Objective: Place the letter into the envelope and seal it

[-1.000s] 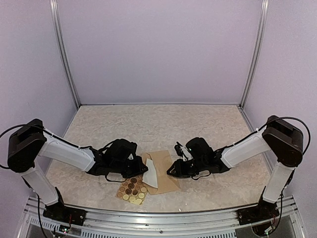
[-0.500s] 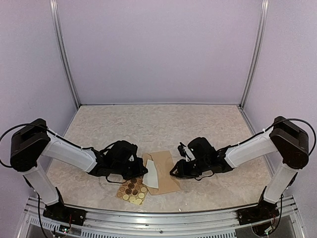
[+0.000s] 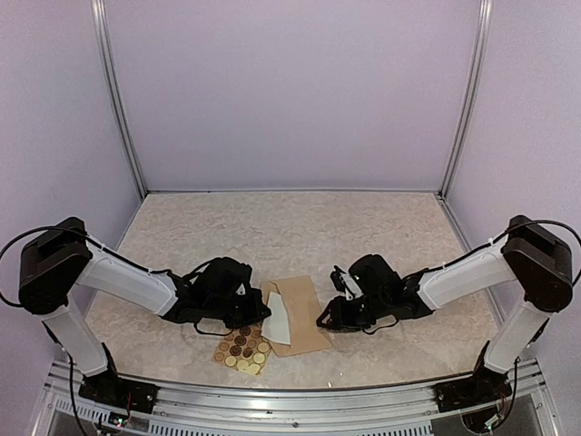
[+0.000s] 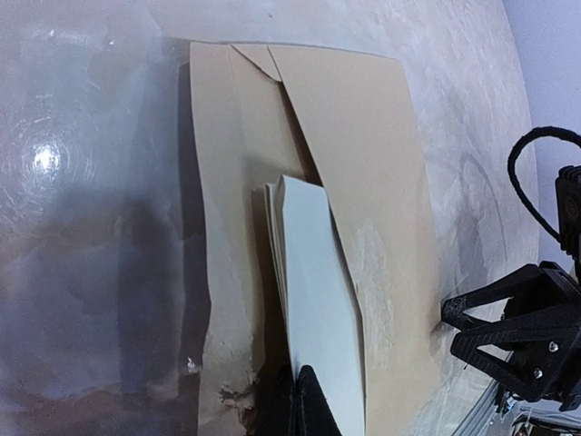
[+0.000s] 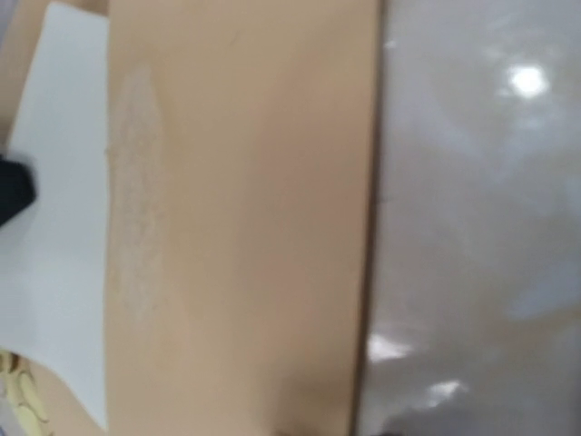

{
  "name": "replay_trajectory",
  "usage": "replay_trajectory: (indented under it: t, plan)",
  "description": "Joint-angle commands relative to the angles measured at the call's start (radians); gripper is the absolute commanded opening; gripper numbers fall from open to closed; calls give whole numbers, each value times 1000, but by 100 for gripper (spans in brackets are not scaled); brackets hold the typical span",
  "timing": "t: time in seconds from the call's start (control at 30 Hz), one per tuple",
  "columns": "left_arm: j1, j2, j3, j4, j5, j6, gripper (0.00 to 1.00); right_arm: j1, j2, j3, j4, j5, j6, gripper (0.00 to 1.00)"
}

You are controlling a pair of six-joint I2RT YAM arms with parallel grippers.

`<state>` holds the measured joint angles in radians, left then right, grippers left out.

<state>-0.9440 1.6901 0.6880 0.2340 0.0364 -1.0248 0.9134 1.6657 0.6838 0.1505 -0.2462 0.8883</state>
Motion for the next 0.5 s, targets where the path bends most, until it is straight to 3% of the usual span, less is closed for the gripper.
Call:
replay_trajectory:
  t: [0.0, 0.47]
  plan:
    - [-3, 12, -8, 35, -23, -1, 0, 6, 47, -6, 13, -74, 16, 32]
    - [-4, 44, -12, 69, -11, -9, 0, 13, 90, 15, 67, -137, 30, 30]
